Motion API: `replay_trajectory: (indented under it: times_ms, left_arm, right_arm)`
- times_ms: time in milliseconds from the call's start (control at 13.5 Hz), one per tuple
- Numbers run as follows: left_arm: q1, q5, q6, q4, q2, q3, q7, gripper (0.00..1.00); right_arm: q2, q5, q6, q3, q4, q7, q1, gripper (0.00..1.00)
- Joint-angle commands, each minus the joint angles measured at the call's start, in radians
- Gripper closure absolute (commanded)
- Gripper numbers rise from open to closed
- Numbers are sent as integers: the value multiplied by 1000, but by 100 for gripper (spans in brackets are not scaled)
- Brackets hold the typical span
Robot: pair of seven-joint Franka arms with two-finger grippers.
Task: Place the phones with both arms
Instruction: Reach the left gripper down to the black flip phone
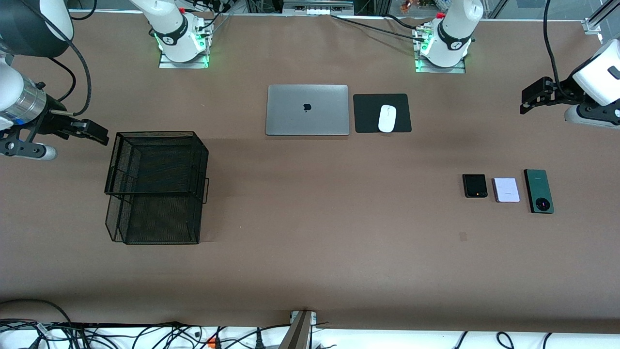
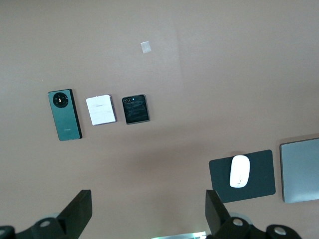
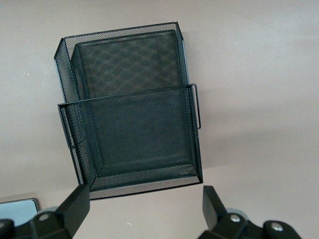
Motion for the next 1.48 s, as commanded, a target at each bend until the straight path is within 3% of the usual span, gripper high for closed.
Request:
replay_trajectory:
  times_ms: [0, 517, 812, 1181, 1402]
  left_arm:
    - [10, -18, -16, -11, -19, 8, 19, 0]
    - [40, -9, 18, -57, -4, 9, 36, 0]
    - [60, -6, 240, -239, 54, 9, 39, 0]
    - [64, -3, 409, -292, 215, 11, 41, 0]
    - [66, 9, 646, -440, 226, 11, 41, 0]
  right_arm:
    - [-6, -5, -13, 7, 5, 19, -4, 0]
    - [-5, -5, -45, 5, 1, 22, -6, 0]
    - [-5, 7, -33, 5, 1, 26, -6, 0]
    - [4, 53, -31, -1, 1, 25, -7, 0]
    - [6, 55, -28, 5, 1, 25, -6, 0]
